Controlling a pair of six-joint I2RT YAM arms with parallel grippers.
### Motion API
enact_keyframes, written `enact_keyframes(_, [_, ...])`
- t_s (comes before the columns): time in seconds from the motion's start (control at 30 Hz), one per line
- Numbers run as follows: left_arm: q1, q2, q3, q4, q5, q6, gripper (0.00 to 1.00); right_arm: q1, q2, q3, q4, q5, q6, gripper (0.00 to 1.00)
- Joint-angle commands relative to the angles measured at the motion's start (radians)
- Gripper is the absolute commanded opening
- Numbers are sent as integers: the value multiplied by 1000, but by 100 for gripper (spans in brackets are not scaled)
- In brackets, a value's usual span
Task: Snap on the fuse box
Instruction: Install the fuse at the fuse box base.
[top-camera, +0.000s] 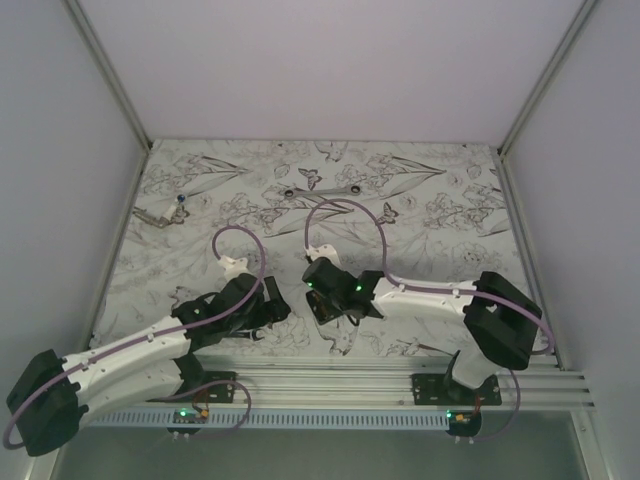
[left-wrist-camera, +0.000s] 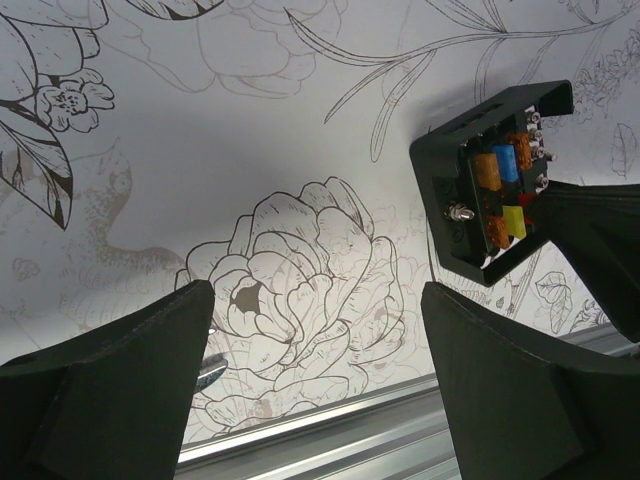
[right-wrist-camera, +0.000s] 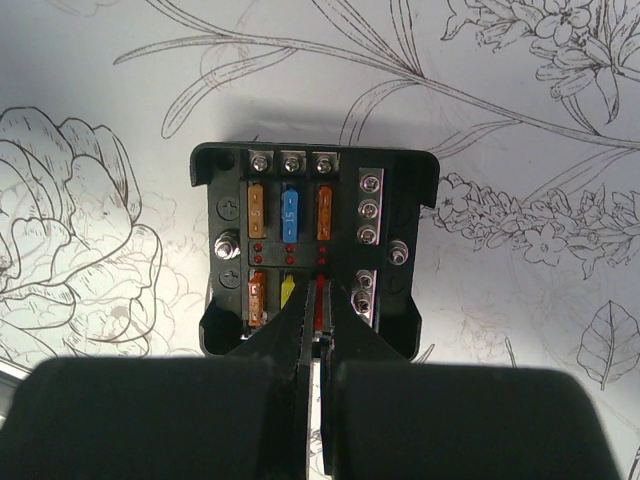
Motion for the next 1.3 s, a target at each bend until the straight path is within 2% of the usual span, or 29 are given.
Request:
enact_keyframes(0.0, [9, -19, -19, -35, -30, 3, 89, -19, 81, -27, -106, -55, -7, 0])
enact_keyframes(0.4, [10, -31, -22, -42, -39, -1, 89, -6, 21, -196, -45, -59, 46, 0])
enact_keyframes(0.73, [10, -32, -23, -44, -38, -6, 89, -11, 62, -104, -61, -29, 4, 0])
enact_keyframes(1.03, [11, -47, -27, -47, -42, -6, 89, 12, 2, -227, -58, -60, 45, 0])
enact_keyframes(1.27, [11, -43, -23, -46, -35, -7, 89, 22, 51, -157, -62, -37, 19, 0])
